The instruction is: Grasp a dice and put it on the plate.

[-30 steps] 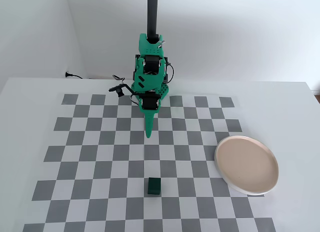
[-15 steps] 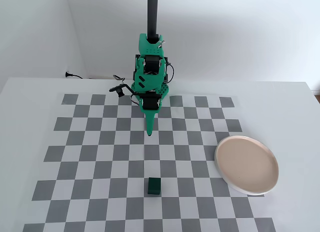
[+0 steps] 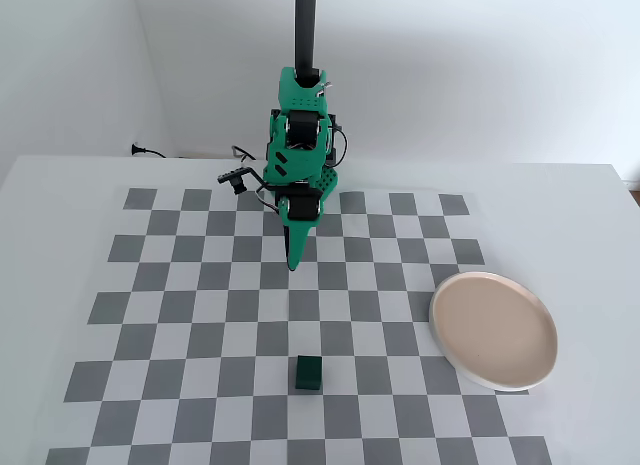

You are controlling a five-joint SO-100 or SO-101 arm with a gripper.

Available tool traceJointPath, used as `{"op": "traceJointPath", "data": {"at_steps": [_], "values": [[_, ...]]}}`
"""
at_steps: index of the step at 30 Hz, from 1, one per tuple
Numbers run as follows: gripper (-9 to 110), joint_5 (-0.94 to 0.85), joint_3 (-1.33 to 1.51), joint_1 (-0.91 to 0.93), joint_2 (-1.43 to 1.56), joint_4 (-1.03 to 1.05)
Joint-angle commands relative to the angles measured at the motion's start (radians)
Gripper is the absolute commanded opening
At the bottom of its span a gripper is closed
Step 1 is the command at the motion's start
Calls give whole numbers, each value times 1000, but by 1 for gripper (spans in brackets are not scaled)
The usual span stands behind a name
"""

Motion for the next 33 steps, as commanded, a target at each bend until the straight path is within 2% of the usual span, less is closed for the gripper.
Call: {"op": "traceJointPath", "data": {"at_steps": [1, 5, 23, 33], "values": [[-4, -164, -43, 11, 15, -28], [-4, -288, -38, 12, 15, -9], [-4, -1097, -18, 3, 17, -94], [-4, -1264, -20, -2, 15, -126]]}}
